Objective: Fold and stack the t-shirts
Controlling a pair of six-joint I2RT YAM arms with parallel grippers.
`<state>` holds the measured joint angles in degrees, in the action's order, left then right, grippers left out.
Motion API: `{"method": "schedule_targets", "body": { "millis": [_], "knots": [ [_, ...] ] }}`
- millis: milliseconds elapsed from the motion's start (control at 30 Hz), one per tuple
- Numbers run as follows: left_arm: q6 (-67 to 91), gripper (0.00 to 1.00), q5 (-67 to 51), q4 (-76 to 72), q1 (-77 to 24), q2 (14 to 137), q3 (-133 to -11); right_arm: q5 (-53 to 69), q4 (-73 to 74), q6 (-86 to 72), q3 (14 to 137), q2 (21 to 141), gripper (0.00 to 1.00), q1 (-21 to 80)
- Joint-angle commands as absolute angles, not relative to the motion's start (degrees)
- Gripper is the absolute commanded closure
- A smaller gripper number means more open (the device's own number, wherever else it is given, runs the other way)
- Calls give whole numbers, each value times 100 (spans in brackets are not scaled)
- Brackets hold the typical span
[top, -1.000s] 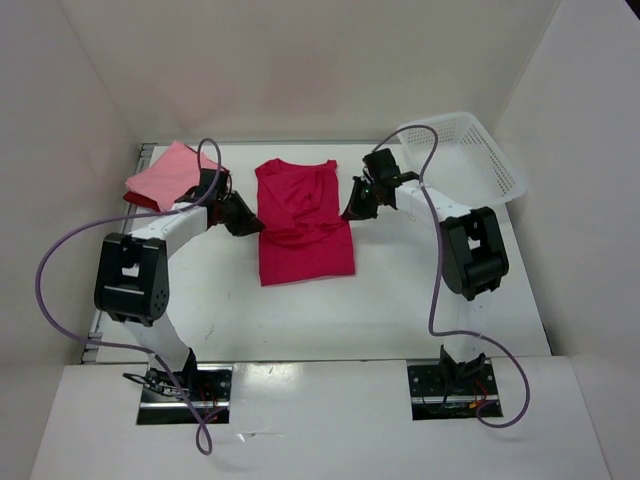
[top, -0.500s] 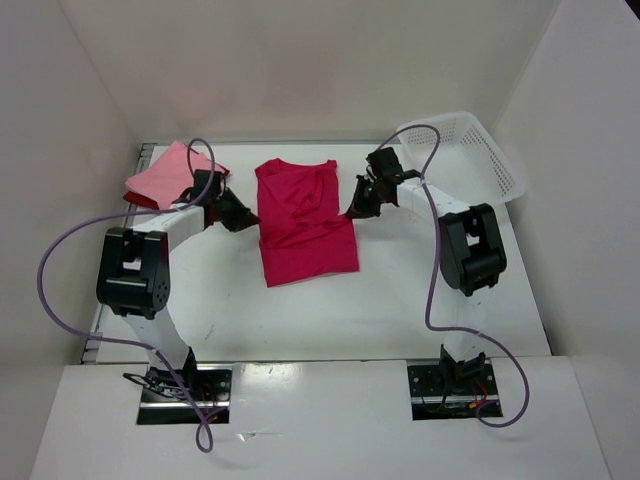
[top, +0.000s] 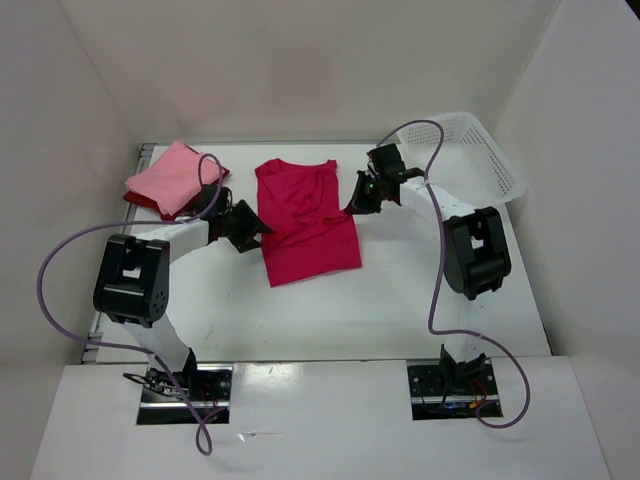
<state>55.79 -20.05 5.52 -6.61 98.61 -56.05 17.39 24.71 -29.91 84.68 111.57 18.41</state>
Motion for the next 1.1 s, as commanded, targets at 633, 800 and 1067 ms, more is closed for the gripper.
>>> {"method": "schedule_targets", "body": {
  "millis": [633, 800, 1067],
  "knots": [
    [4887, 54, -853, 1081, -949, 10142, -6231, 1828, 2180, -2918, 8271, 11109, 100, 1802],
    [4772, 59, -791, 1082, -1002, 10144, -6224, 1828, 2180, -2918, 8323, 11109, 100, 1802],
    [4772, 68, -870, 1081, -1116, 10143, -6170, 1828, 2180, -2918, 8323, 11162, 100, 1802]
  ]
}}
